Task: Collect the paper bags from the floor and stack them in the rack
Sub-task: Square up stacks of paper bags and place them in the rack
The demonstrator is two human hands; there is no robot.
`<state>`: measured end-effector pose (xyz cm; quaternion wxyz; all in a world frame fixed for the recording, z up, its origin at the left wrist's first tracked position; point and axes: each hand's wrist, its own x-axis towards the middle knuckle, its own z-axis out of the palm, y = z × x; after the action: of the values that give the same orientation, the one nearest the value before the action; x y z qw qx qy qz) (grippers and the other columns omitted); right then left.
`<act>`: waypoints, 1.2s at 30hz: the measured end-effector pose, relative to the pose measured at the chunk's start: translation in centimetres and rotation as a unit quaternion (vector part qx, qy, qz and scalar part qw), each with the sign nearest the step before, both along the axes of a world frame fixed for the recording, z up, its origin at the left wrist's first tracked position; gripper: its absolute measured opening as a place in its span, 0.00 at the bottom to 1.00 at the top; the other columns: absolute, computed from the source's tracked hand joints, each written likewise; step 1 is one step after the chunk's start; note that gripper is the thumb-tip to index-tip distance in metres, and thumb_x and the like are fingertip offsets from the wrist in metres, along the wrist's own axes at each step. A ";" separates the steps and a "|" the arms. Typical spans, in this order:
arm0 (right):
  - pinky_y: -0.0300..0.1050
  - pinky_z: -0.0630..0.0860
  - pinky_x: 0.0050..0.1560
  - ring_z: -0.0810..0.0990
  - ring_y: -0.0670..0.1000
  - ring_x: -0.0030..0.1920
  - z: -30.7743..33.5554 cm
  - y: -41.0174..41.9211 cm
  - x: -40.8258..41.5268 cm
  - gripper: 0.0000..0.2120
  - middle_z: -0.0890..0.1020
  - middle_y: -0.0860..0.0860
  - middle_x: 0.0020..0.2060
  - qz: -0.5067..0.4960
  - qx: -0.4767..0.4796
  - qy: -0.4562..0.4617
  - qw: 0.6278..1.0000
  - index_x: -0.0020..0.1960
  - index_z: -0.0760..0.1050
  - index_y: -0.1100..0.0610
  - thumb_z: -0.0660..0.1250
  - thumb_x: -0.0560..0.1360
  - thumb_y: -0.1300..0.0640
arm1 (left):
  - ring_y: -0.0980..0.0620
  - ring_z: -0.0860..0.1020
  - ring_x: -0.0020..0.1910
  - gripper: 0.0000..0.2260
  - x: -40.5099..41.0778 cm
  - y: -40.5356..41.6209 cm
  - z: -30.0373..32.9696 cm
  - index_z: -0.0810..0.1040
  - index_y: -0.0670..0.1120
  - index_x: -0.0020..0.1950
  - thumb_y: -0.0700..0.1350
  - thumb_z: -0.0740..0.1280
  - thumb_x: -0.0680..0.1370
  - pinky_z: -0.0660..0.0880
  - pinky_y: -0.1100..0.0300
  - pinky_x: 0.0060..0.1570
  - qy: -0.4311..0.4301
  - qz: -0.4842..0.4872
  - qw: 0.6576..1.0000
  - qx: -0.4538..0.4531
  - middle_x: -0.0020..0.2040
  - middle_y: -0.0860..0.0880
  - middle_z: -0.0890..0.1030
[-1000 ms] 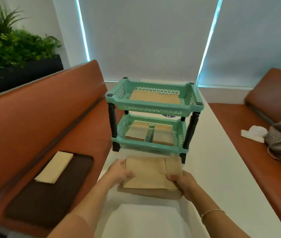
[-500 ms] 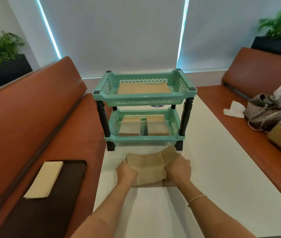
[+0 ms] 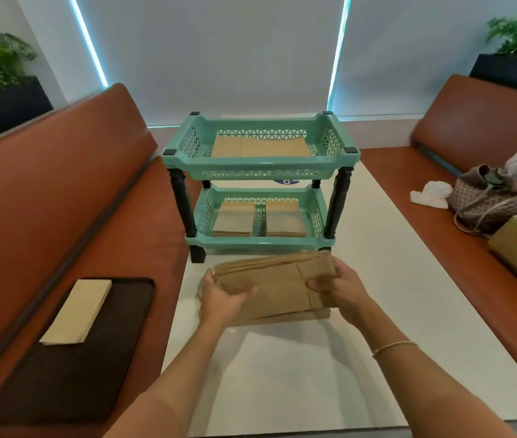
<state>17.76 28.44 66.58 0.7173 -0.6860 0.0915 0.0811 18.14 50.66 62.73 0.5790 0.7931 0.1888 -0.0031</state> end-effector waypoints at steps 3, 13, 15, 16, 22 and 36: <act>0.51 0.81 0.45 0.80 0.54 0.49 0.2 -1.3 -1.7 0.24 0.81 0.53 0.49 0.037 0.084 -0.011 0.996 0.57 0.74 0.56 0.73 0.63 0.67 | 0.46 0.77 0.59 0.42 -1.2 0.3 0.9 0.72 0.47 0.62 0.54 0.83 0.52 0.74 0.46 0.60 -0.032 -0.055 0.993 -0.102 0.60 0.46 0.78; 0.37 0.79 0.36 0.82 0.49 0.45 -3.1 -0.3 -7.3 0.24 0.84 0.50 0.44 -0.028 -0.023 -0.025 0.999 0.51 0.78 0.57 0.78 0.58 0.71 | 0.53 0.82 0.47 0.22 -7.5 -0.5 -0.7 0.79 0.46 0.52 0.37 0.80 0.61 0.79 0.61 0.47 -0.068 -0.049 0.984 -0.159 0.47 0.49 0.84; 0.39 0.79 0.37 0.81 0.50 0.46 -3.0 -0.1 -7.5 0.22 0.83 0.50 0.45 -0.046 -0.020 -0.021 0.999 0.51 0.78 0.56 0.77 0.60 0.71 | 0.53 0.82 0.46 0.21 -7.5 -0.5 -0.6 0.79 0.45 0.51 0.36 0.79 0.61 0.79 0.63 0.45 -0.068 -0.051 0.982 -0.167 0.46 0.49 0.84; 0.39 0.78 0.38 0.81 0.51 0.47 -2.9 -0.1 -7.5 0.21 0.83 0.50 0.45 -0.053 -0.017 -0.017 0.998 0.49 0.79 0.56 0.77 0.60 0.71 | 0.52 0.82 0.46 0.20 -7.4 -0.6 -0.4 0.79 0.45 0.50 0.35 0.79 0.62 0.79 0.64 0.44 -0.068 -0.050 0.982 -0.171 0.45 0.49 0.84; 0.37 0.77 0.36 0.81 0.49 0.43 -1.6 0.0 -7.6 0.23 0.84 0.49 0.41 -0.054 -0.005 -0.046 0.997 0.46 0.80 0.56 0.76 0.51 0.65 | 0.55 0.82 0.38 0.14 -7.1 -0.7 1.0 0.81 0.42 0.45 0.31 0.76 0.63 0.79 0.65 0.41 -0.079 -0.061 0.979 -0.180 0.38 0.50 0.84; 0.31 0.71 0.38 0.75 0.48 0.44 0.2 -0.9 -6.8 0.22 0.77 0.50 0.44 0.021 -0.151 -0.088 0.984 0.52 0.75 0.51 0.76 0.64 0.69 | 0.55 0.80 0.49 0.12 -6.3 1.3 5.1 0.82 0.54 0.44 0.43 0.79 0.64 0.73 0.70 0.48 -0.098 -0.187 0.975 0.072 0.46 0.53 0.83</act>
<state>10.92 27.49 66.82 0.6086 -0.7928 0.0252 0.0207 11.83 51.97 67.78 0.5248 0.8507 -0.0209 -0.0205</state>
